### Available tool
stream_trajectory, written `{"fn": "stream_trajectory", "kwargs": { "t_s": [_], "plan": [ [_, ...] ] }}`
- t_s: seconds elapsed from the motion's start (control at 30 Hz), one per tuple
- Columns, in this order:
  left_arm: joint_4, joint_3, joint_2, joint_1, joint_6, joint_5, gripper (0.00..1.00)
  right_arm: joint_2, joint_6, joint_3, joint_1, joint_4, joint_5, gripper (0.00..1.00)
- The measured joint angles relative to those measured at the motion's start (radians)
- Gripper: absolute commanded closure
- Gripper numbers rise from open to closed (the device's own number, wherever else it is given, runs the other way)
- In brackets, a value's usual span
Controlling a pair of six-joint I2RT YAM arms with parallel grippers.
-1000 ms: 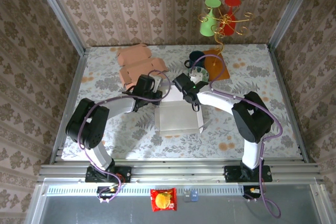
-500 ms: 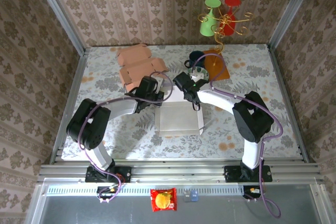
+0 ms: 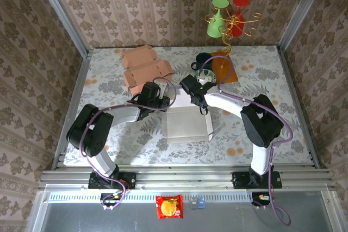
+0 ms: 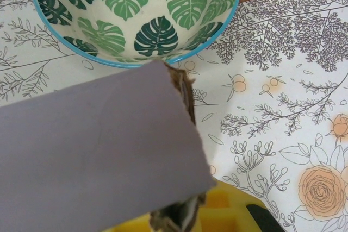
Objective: Fold the paper box
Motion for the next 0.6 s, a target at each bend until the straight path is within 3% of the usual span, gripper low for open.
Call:
{"fn": "stream_trajectory", "kwargs": {
  "t_s": [0.6],
  "plan": [
    [-0.005, -0.029, -0.051, 0.013, 0.035, 0.118, 0.74, 0.0, 0.014, 0.0, -0.002, -0.018, 0.006, 1.0]
  ]
}}
